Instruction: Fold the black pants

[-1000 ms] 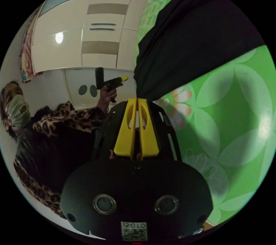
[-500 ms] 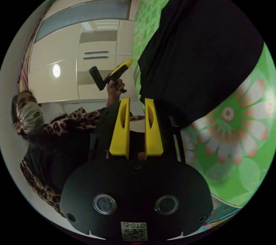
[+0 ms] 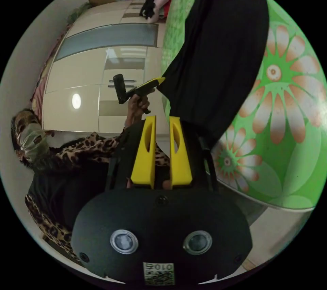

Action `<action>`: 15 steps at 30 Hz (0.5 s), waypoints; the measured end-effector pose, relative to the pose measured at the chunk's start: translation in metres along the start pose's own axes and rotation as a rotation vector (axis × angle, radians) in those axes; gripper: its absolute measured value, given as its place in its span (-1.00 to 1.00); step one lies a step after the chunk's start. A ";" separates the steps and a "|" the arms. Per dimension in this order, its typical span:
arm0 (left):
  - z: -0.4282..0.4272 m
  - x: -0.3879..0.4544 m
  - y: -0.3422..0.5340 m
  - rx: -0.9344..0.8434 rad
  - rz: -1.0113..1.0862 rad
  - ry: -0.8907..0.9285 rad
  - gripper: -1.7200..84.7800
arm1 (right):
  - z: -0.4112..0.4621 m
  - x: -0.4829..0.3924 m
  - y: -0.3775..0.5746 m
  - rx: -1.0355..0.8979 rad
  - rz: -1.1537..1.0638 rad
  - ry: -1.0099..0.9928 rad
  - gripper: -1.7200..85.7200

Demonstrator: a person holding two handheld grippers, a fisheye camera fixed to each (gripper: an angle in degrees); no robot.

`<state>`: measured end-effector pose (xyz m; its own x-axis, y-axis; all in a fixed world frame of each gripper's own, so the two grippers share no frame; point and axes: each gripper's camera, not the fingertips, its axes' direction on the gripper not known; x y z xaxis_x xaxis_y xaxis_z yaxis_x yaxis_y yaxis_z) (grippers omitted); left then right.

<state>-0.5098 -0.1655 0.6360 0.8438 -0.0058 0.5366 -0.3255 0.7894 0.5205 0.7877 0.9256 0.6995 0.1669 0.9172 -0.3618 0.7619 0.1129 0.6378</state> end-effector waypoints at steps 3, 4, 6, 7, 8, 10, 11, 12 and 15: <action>-0.042 -0.020 0.000 0.079 -0.062 0.207 -0.96 | -0.015 -0.002 0.023 0.042 -0.038 -0.047 -0.77; -0.057 -0.022 0.000 0.111 -0.070 0.260 -0.96 | -0.019 0.000 0.031 0.048 -0.045 -0.068 -0.77; -0.078 -0.017 -0.001 0.158 -0.057 0.314 -0.97 | -0.023 0.006 0.041 0.050 -0.044 -0.090 -0.75; -0.087 -0.014 -0.003 0.174 -0.057 0.336 -0.97 | -0.025 0.009 0.046 0.054 -0.038 -0.105 -0.73; -0.092 -0.011 -0.006 0.176 -0.052 0.370 -0.97 | -0.026 0.011 0.048 0.055 -0.034 -0.115 -0.73; -0.098 -0.005 -0.009 0.193 -0.030 0.436 -0.97 | -0.025 0.010 0.050 0.052 -0.041 -0.152 -0.71; -0.099 -0.004 -0.012 0.187 -0.024 0.481 -0.97 | -0.024 0.008 0.050 0.048 -0.049 -0.154 -0.71; -0.099 -0.004 -0.014 0.181 -0.018 0.506 -0.97 | -0.021 0.004 0.048 0.033 -0.065 -0.145 -0.70; -0.098 -0.009 -0.022 0.171 0.027 0.628 -0.96 | -0.009 -0.009 0.039 0.020 -0.097 -0.061 -0.66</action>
<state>-0.4685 -0.1224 0.5549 0.9064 0.4132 0.0877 -0.3695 0.6748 0.6389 0.8101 0.9250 0.7343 0.1292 0.8774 -0.4620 0.7884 0.1917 0.5845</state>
